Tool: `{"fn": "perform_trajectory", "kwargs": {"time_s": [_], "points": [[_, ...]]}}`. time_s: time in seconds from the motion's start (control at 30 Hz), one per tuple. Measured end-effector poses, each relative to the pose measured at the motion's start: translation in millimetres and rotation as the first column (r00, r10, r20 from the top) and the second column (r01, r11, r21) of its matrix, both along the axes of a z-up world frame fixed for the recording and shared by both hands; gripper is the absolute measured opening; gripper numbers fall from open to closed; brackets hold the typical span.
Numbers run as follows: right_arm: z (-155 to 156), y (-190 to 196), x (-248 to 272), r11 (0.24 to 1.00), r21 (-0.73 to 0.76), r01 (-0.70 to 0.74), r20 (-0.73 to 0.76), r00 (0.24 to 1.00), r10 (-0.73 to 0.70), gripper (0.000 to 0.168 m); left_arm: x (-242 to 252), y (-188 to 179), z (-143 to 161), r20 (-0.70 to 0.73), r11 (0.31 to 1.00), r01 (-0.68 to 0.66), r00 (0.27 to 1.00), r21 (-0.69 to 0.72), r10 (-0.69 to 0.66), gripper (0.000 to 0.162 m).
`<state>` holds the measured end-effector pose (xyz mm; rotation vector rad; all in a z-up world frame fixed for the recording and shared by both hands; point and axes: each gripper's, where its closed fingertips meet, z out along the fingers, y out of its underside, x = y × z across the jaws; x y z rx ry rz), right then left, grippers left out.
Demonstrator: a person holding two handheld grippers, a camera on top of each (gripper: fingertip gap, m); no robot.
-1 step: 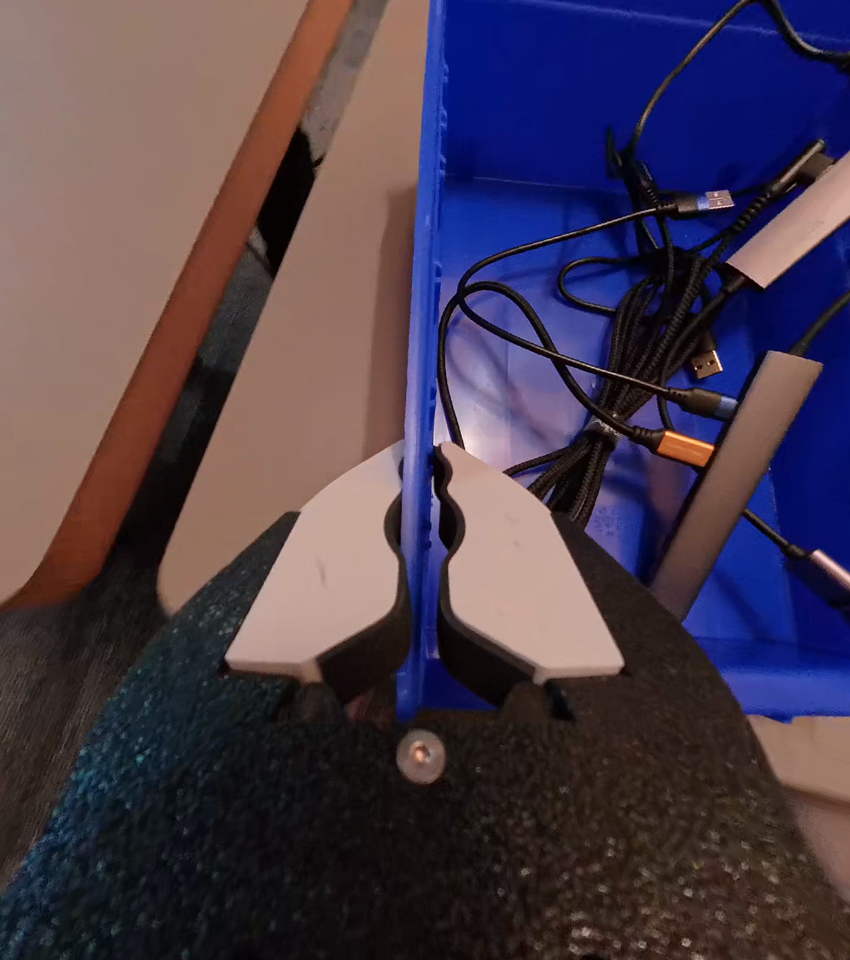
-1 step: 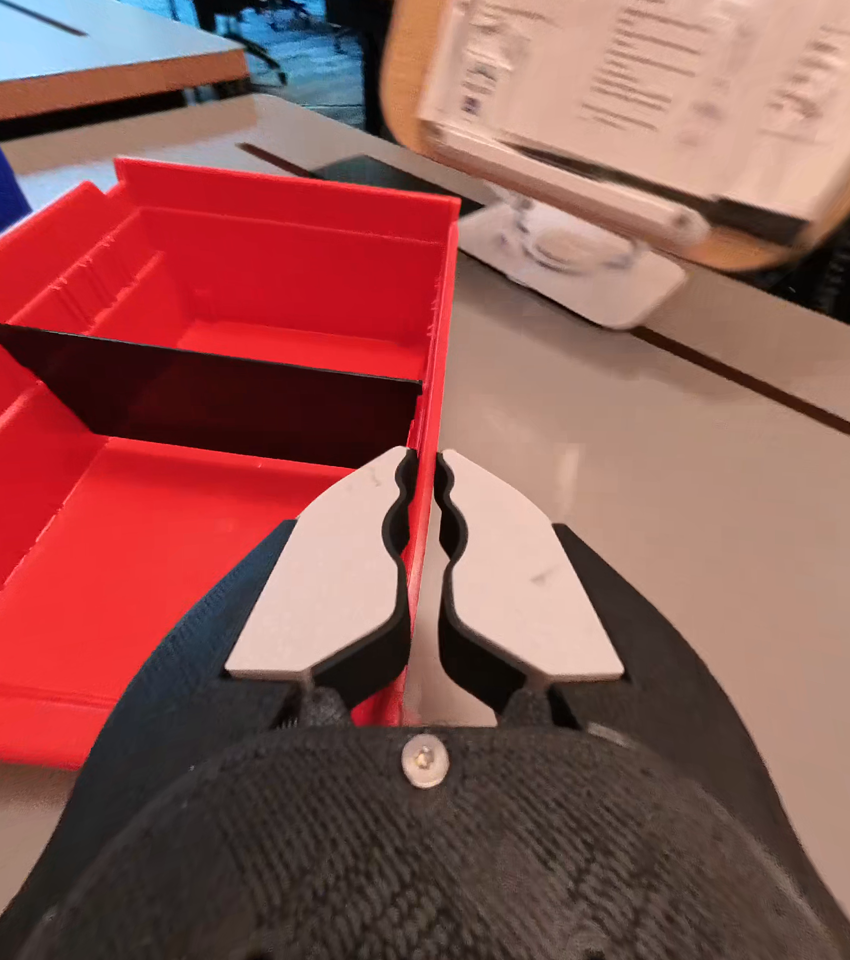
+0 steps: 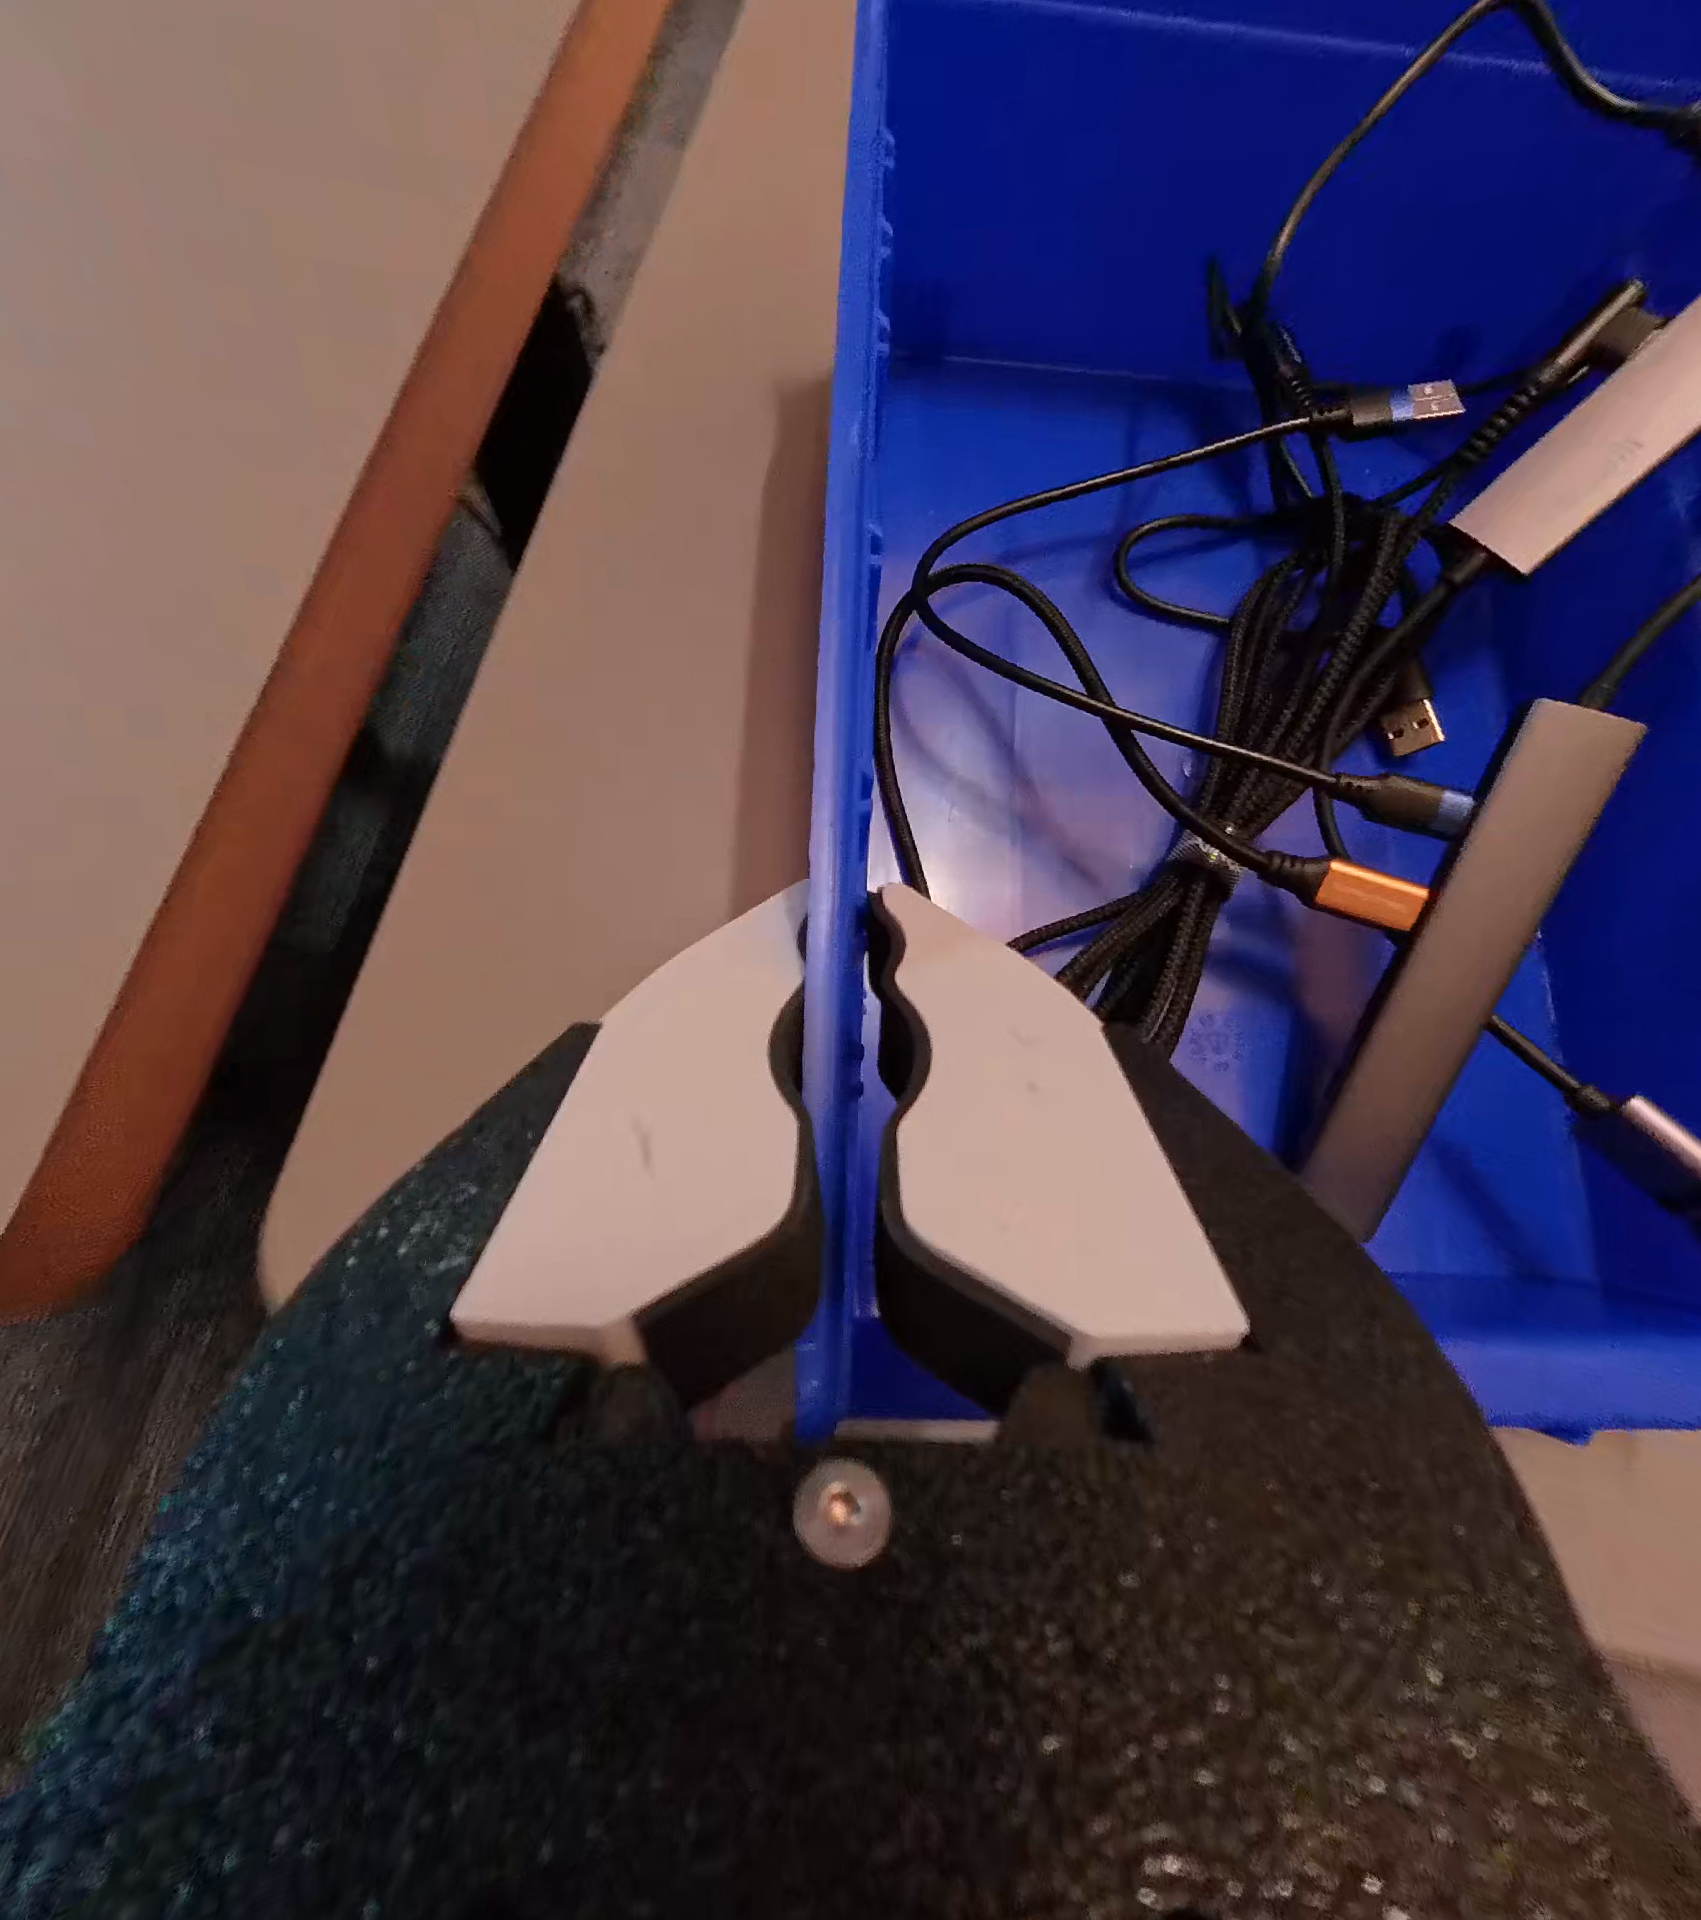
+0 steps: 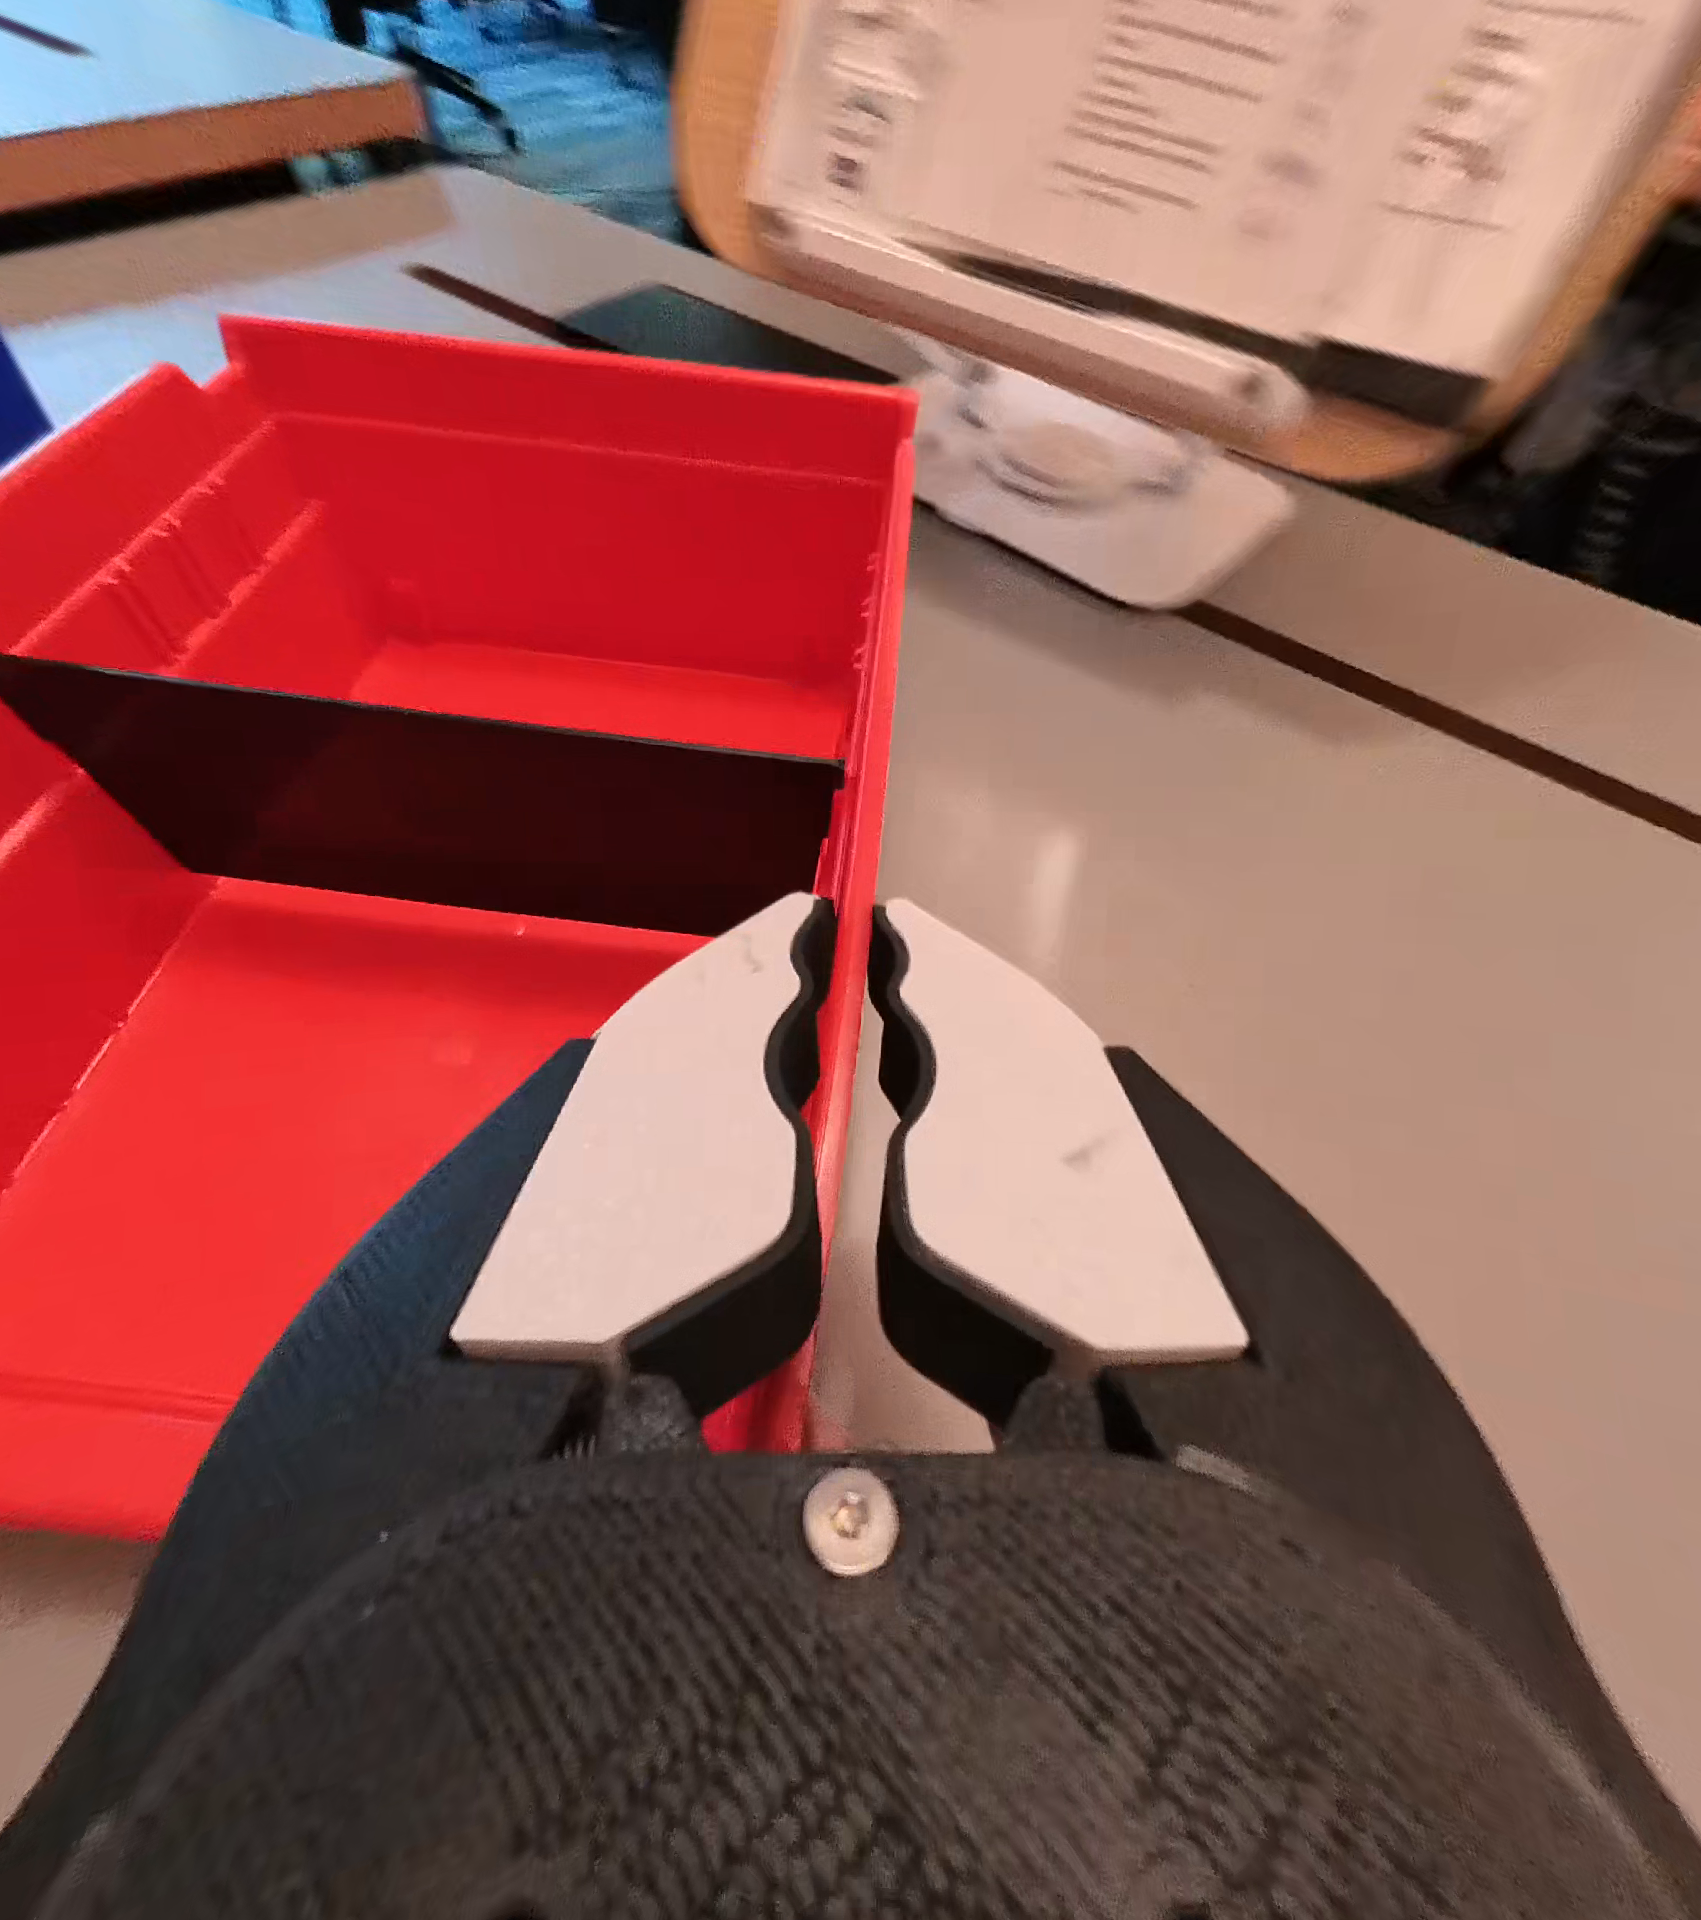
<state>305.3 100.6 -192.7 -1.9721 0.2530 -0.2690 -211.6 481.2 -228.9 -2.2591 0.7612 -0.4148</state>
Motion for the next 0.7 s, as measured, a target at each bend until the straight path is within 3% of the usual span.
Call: {"fn": "perform_trajectory", "kwargs": {"time_s": [0.13,0.3,0.47,0.7], "points": [[-2,-81,76,0.982,-0.022,0.190,-0.011,0.982,-0.190,0.006,79,27,-1,-0.002,0.999,0.054,0.999,0.001,-0.054,0.005],[-4,-134,172,0.931,0.031,0.365,-0.010,0.931,-0.365,0.007,182,57,-2,-0.005,0.993,0.118,0.993,0.027,-0.118,0.005],[-4,-149,239,0.895,0.079,0.438,-0.015,0.899,-0.438,0.007,248,79,-2,-0.002,0.988,0.151,0.988,0.040,-0.151,0.005],[-2,-149,261,0.860,0.168,0.482,-0.003,0.873,-0.488,0.007,269,88,-2,-0.002,0.986,0.162,0.987,0.045,-0.162,0.005]]}}
